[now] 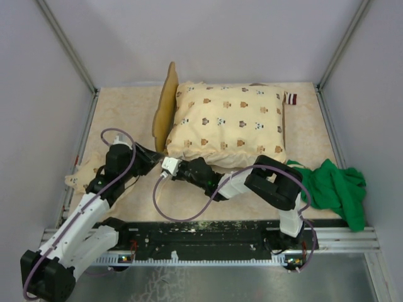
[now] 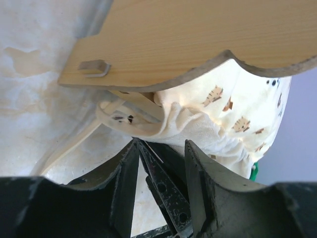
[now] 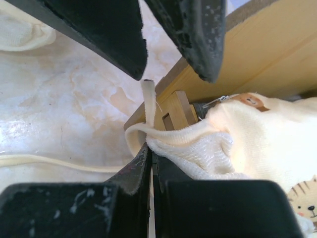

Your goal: Set up the pet bed

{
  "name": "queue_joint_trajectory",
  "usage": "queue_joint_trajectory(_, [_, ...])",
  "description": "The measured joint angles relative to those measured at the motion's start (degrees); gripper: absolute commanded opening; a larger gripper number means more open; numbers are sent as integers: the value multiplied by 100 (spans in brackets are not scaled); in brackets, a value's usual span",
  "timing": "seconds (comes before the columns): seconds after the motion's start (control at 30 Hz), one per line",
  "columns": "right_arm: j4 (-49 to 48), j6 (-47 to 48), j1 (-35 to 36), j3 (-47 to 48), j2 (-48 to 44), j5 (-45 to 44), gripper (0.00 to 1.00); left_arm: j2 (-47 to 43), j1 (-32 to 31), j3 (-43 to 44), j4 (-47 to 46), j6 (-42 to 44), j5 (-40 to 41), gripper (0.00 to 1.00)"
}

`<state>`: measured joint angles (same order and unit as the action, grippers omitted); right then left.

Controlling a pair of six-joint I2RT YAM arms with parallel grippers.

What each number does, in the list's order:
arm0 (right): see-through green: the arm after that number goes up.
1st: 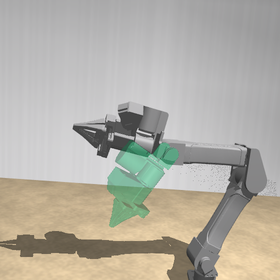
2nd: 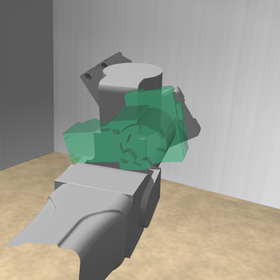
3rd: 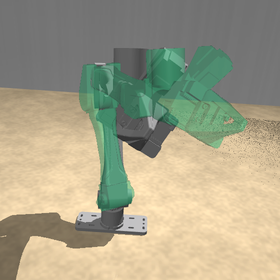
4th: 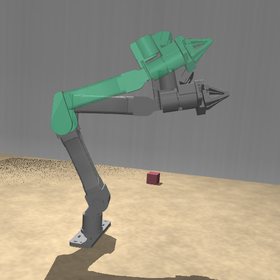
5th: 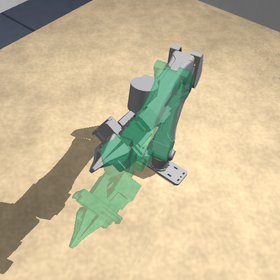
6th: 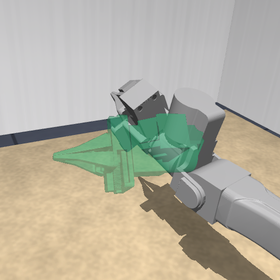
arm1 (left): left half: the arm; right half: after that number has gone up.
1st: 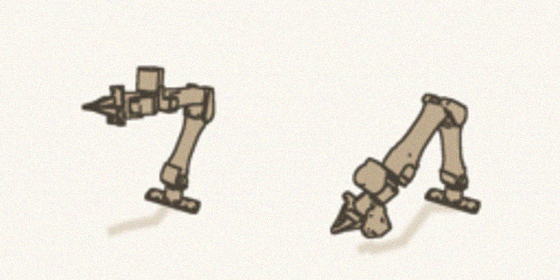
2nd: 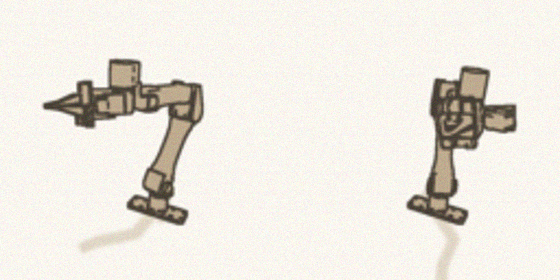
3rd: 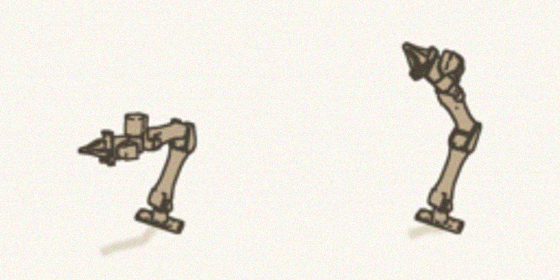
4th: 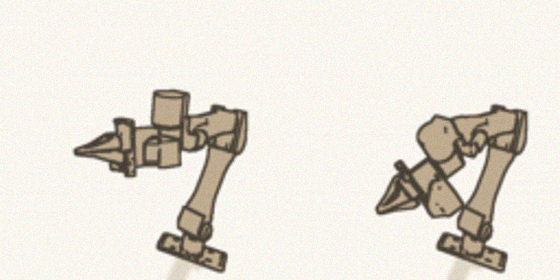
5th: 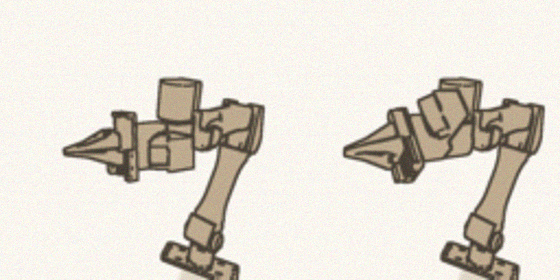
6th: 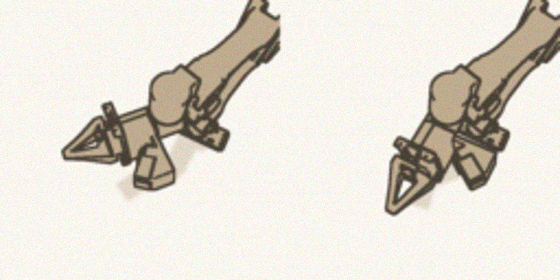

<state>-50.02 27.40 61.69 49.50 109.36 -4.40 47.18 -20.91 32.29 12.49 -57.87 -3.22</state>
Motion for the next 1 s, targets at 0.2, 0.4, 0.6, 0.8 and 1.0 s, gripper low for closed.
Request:
queue_joint_trajectory(0.2, [-264, 221, 0, -37, 2, 155, 0, -109, 0, -61, 275, -546, 448, 53])
queue_joint_trajectory(0.4, [-407, 297, 0, -160, 2, 186, 0, 577, 0, 46, 605, -837, 592, 49])
queue_joint_trajectory(0.6, [-496, 352, 0, -160, 2, 238, 0, 763, 0, 50, 509, -929, 566, 45])
queue_joint_trajectory(0.8, [-540, 374, 0, -190, 2, 323, 0, 802, 0, 55, 367, -940, 590, 42])
queue_joint_trajectory(1.0, [-616, 407, 0, -190, 2, 393, 0, 927, 0, 59, 297, -940, 629, 31])
